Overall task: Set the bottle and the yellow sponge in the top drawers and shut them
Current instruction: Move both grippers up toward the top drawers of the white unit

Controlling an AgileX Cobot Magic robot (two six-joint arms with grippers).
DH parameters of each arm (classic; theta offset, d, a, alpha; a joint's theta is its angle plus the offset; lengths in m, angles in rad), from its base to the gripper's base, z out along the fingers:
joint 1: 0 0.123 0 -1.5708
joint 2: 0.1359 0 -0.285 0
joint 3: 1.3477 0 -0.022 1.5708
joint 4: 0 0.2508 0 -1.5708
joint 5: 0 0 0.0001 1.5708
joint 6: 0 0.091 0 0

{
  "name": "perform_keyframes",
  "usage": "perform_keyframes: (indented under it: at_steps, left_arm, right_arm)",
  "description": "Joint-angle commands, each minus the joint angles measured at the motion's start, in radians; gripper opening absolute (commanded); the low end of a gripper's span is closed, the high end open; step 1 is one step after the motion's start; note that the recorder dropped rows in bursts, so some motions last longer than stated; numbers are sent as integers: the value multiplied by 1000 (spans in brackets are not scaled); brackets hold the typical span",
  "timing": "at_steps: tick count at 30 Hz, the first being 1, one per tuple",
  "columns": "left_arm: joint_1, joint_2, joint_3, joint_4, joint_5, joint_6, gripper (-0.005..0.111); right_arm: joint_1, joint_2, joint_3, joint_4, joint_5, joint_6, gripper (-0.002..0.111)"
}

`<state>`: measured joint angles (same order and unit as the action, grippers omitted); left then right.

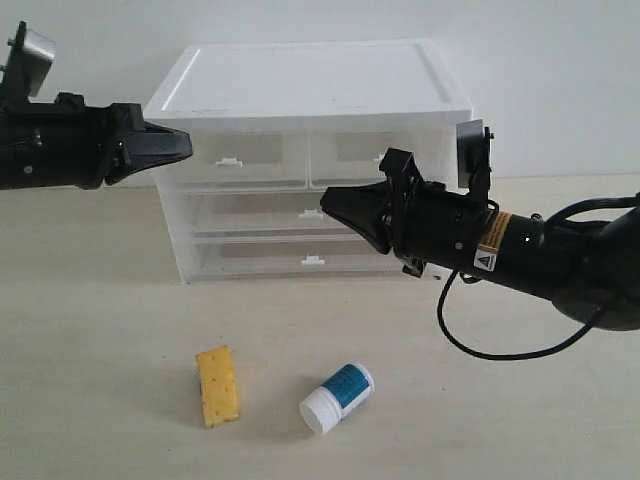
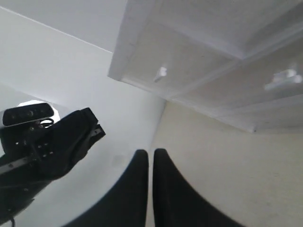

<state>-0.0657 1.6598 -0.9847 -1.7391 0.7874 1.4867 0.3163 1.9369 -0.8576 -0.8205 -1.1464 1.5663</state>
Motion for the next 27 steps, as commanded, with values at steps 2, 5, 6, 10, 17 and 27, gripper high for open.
perform_keyframes:
  at_steps: [2, 5, 6, 10, 17, 27]
  left_arm:
    - [-6, 100, -87, -5, 1, -68, 45]
    - [-6, 143, -139, -5, -21, -112, 55]
    - [-6, 157, -155, -5, -21, -134, 54]
    - [-6, 202, -201, -5, -1, -147, 52]
    - [-6, 229, -236, -5, -32, -149, 51]
    - [-6, 230, -238, -5, -91, -149, 51]
  right_arm:
    - [-60, -20, -5, -52, 114, -20, 0]
    - [-89, -20, -5, -69, 121, 27, 0]
    - [-98, -20, -5, -71, 130, 39, 0]
    - [-98, -20, -5, -72, 143, 47, 0]
    - [-98, -20, -5, -17, 143, -28, 0]
    - [-98, -10, -90, -23, 219, 79, 36]
